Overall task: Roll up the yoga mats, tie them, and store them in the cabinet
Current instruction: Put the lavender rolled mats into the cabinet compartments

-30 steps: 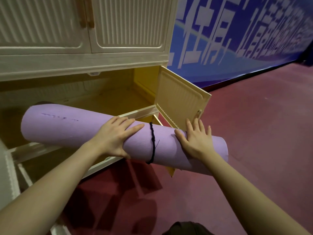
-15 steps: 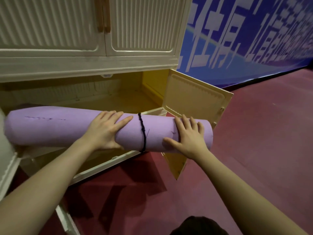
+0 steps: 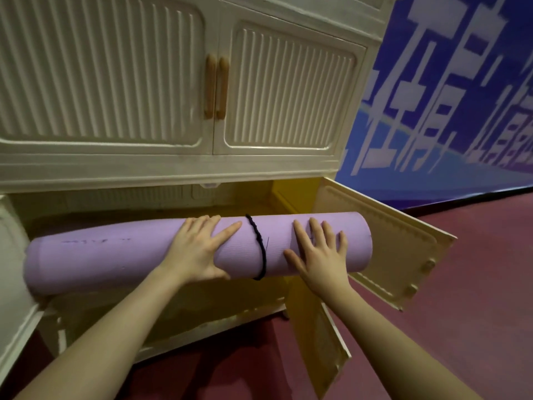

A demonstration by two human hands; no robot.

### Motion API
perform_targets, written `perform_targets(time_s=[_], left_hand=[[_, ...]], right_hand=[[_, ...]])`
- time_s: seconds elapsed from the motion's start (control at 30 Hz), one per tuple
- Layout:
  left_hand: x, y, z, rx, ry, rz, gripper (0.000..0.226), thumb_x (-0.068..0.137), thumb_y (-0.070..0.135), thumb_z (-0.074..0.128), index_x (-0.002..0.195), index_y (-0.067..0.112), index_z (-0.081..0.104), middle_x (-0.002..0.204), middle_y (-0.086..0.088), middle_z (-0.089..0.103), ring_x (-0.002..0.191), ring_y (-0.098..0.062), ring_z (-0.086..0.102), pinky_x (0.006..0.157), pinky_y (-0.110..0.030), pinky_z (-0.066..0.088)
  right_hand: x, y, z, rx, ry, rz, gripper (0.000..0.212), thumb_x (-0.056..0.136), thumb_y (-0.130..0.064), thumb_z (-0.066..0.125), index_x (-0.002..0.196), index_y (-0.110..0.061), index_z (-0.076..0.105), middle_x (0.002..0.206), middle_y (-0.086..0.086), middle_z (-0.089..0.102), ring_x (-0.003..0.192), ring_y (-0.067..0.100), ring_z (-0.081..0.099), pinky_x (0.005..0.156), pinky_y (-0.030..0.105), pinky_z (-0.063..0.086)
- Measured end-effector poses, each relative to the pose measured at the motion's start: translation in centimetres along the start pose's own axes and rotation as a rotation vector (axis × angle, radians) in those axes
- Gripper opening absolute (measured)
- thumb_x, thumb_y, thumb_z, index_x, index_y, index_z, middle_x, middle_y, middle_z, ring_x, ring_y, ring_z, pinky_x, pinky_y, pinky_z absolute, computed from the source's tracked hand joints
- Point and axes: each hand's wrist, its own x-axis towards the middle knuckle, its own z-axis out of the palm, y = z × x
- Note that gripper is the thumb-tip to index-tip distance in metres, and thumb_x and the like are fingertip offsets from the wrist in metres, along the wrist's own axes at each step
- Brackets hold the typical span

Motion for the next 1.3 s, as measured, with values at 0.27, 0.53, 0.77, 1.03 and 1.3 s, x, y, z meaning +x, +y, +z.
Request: perform_targets(time_s=[0.27,0.53,0.77,1.03,1.3], left_hand=[[1.6,-1.6,1.2,-0.006,-0.032,-0.032,0.108,0.052,0.084,0.054,0.144,0.031,0.029,0.126,-0.016,0.058,0.107,-0.037,0.060,0.088,-0.049,0.048],[1.7,-1.9,1.8,0.050,0.009,0.032,0.107,0.062,0.082,0.048,0.150,0.029,0.019,0.132,-0.013,0.048,0.113,-0.036,0.052,0.094,-0.052,0.043],[1.7,-0.9,1.6,0.138,-0.100,-0.040,0.124,0.048,0.085,0.062,0.148,0.041,0.004,0.144,-0.019,0.041,0.122,-0.045,0.046,0.093,-0.070,0.032],[1.6,-1.9,1.7,0.047,0.052,-0.001,0.109,0.056,0.085,0.040,0.148,0.044,-0.001,0.126,-0.016,0.057,0.100,-0.038,0.059,0.079,-0.051,0.047],[2.4,-3.6,2.3,0.031,0.021,0.023,0.105,0.061,0.084,0.040,0.150,0.036,0.011,0.128,-0.016,0.056,0.098,-0.037,0.061,0.077,-0.050,0.050]], right_hand=[[3.7,1.1,2.4,0.043,0.148,-0.103,0.075,0.086,-0.073,0.027,0.139,-0.023,0.046,0.139,0.015,0.050,0.131,0.037,0.036,0.105,0.058,0.016],[4.7,3.1,3.0,-0.086,0.159,-0.344,0.107,0.057,-0.078,0.061,0.141,-0.017,0.037,0.142,0.019,0.045,0.129,0.047,0.039,0.103,0.066,0.018],[5.2,2.9,2.5,-0.035,0.140,-0.335,0.112,0.051,-0.080,0.067,0.142,-0.021,0.040,0.142,0.014,0.047,0.128,0.043,0.042,0.104,0.064,0.021],[5.4,2.6,1.8,-0.006,0.161,-0.340,0.108,0.052,-0.083,0.061,0.140,-0.023,0.044,0.140,0.011,0.049,0.128,0.040,0.042,0.104,0.062,0.024],[8.3,2.4,0.9,-0.004,0.116,-0.394,0.108,0.050,-0.088,0.051,0.137,-0.022,0.049,0.133,0.007,0.055,0.120,0.037,0.050,0.099,0.060,0.032]])
